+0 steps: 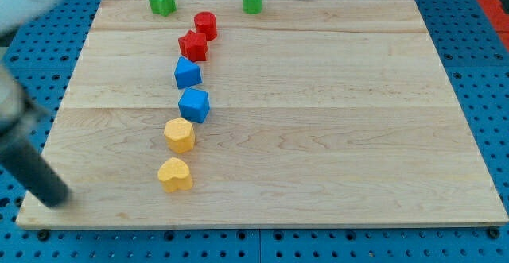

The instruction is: Slide the green star to top center

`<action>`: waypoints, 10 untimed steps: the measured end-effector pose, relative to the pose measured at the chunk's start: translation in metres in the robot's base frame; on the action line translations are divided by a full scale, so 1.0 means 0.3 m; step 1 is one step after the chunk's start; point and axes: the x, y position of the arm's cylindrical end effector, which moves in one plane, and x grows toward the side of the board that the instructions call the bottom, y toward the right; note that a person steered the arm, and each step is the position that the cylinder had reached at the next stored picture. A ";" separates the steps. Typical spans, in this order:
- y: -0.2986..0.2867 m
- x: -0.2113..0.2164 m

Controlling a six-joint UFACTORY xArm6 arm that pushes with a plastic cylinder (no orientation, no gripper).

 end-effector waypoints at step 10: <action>0.670 -1.257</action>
